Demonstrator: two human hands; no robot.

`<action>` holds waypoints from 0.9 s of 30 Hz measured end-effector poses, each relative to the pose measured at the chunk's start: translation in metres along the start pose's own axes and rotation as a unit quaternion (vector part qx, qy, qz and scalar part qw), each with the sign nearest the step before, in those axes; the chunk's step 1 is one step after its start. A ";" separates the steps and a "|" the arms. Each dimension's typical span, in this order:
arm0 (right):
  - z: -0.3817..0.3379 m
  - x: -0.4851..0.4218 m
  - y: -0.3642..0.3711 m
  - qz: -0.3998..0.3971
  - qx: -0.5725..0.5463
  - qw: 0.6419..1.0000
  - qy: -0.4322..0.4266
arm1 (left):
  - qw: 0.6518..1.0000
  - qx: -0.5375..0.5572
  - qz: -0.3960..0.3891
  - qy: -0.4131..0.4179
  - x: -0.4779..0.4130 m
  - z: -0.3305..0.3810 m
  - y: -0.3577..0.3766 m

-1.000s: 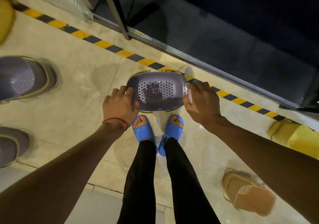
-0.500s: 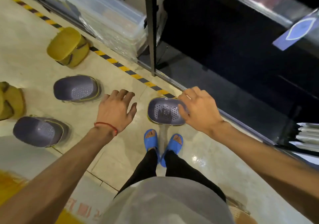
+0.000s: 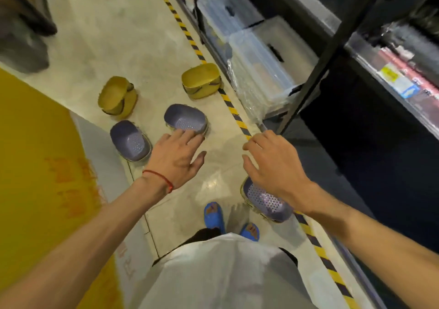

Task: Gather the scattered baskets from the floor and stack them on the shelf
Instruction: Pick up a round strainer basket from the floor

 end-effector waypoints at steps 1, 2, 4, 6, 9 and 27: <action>-0.008 -0.008 0.001 0.000 -0.003 1.000 -0.013 | 1.000 0.000 -0.002 -0.013 0.007 -0.008 -0.002; -0.016 -0.015 0.002 0.002 -0.004 1.000 -0.023 | 1.000 0.000 -0.003 -0.025 0.015 -0.017 -0.003; -0.033 -0.030 0.006 0.004 -0.004 0.999 -0.040 | 0.999 -0.002 0.000 -0.048 0.027 -0.037 -0.005; -0.049 -0.047 0.011 -0.006 -0.011 0.999 -0.051 | 0.998 -0.002 0.009 -0.064 0.034 -0.056 -0.007; -0.070 -0.077 0.017 -0.014 -0.016 0.998 -0.053 | 0.997 0.004 0.028 -0.074 0.038 -0.090 -0.005; -0.156 -0.268 0.098 -0.024 -0.008 0.999 0.027 | 1.000 -0.006 -0.022 0.003 -0.037 -0.329 0.040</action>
Point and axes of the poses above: each hand's wrist, its own x-axis away from the middle knuckle, its own y-axis out of the palm, z = x × y, the point moved 10 cm from there along -x, towards the middle knuckle, and after that the axes turned 7 degrees about y, right-handed, at the moved point
